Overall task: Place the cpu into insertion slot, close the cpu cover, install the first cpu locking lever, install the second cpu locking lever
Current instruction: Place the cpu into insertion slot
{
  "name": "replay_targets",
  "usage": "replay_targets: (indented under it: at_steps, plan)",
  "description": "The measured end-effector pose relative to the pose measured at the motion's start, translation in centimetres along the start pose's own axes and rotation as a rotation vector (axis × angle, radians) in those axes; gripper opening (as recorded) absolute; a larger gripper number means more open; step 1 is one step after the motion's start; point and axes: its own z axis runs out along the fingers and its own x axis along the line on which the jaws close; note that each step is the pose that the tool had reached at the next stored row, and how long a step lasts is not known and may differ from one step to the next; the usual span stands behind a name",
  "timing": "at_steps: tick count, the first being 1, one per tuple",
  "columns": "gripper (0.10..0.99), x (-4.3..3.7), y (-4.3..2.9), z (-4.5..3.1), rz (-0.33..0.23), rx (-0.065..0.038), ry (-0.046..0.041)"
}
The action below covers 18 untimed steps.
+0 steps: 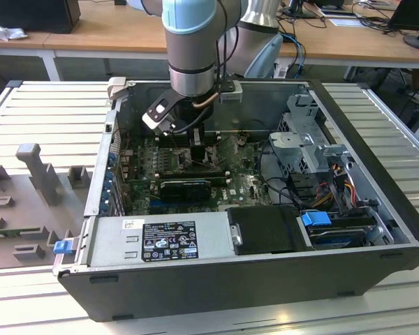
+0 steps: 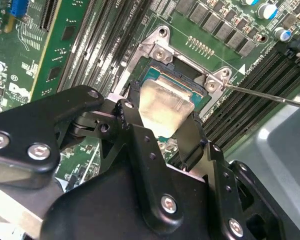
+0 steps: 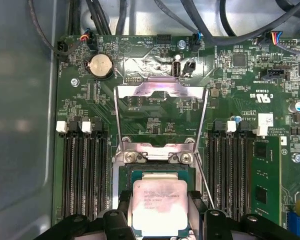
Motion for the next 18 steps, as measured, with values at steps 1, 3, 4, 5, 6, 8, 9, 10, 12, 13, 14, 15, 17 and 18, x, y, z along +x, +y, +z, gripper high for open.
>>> replay_targets:
  at_steps: [1, 3, 4, 5, 6, 8, 9, 10, 12, 13, 14, 15, 17, 18]
  plan:
    - [0.533, 0.0, 0.0, 0.04, 0.003, 0.0, -0.0003]
    - [0.533, 0.0, -0.01, 0.17, 0.008, 0.0, -0.0007]
    - [0.533, 0.0, -0.01, 0.24, 0.011, 0.0, -0.001]
    - [0.533, 0.0, -0.01, 0.28, 0.011, 0.0, -0.0009]
    - [0.533, 0.01, -0.01, 0.33, 0.011, 0.0, -0.0009]
    - [0.533, 0.0, -0.03, 0.53, 0.011, 0.0, -0.0013]
    - [0.533, 0.0, -0.03, 0.56, 0.011, 0.0, -0.0014]
    - [0.533, 0.0, -0.03, 0.58, 0.011, 0.0, -0.0013]
    - [0.533, 0.0, -0.03, 0.6, 0.011, 0.0, -0.0011]
    - [0.533, 0.0, -0.03, 0.6, 0.011, 0.0, -0.0011]
    - [0.533, 0.0, -0.03, 0.61, 0.011, 0.0, -0.0011]
    - [0.541, 0.02, -0.03, 0.65, 0.011, 0.0, -0.0002]
    - [0.608, 0.12, -0.04, 0.63, 0.011, 0.0, 0.001]
    - [0.608, 0.21, -0.03, 0.63, 0.011, 0.0, 0.0014]
